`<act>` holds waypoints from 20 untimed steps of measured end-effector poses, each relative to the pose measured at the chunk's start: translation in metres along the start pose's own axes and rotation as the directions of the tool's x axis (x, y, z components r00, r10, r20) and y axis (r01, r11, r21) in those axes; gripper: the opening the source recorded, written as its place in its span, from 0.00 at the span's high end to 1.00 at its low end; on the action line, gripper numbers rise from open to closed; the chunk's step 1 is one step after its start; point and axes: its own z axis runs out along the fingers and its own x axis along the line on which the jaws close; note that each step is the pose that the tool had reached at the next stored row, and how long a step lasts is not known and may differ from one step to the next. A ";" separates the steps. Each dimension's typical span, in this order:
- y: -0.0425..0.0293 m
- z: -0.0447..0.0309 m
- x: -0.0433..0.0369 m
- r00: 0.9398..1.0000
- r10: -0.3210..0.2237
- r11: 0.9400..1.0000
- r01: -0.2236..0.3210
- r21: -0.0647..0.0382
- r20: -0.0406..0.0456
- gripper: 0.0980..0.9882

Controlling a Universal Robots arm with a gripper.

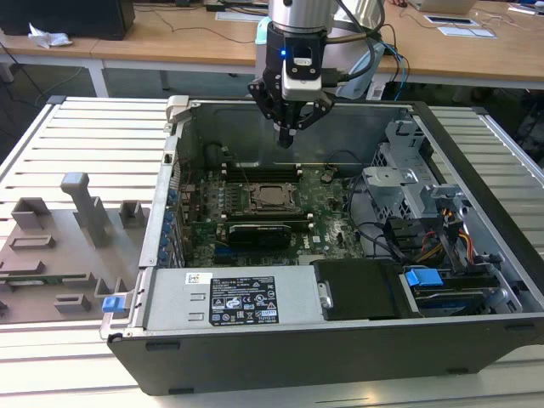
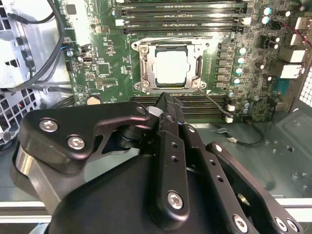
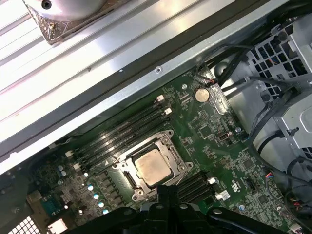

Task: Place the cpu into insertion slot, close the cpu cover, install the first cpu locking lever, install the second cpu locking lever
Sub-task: 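Install the first cpu locking lever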

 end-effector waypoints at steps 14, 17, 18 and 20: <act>0.0000 0.0000 0.0000 0.984 -0.179 0.984 0.179 -0.003 0.003 0.99; 0.0000 0.0000 0.0000 0.975 -0.223 0.975 0.223 -0.004 0.003 0.99; 0.0000 0.0000 0.0000 0.973 -0.231 0.973 0.231 -0.004 0.004 0.99; 0.0000 0.0000 0.0000 0.968 -0.250 0.968 0.250 -0.005 0.004 0.99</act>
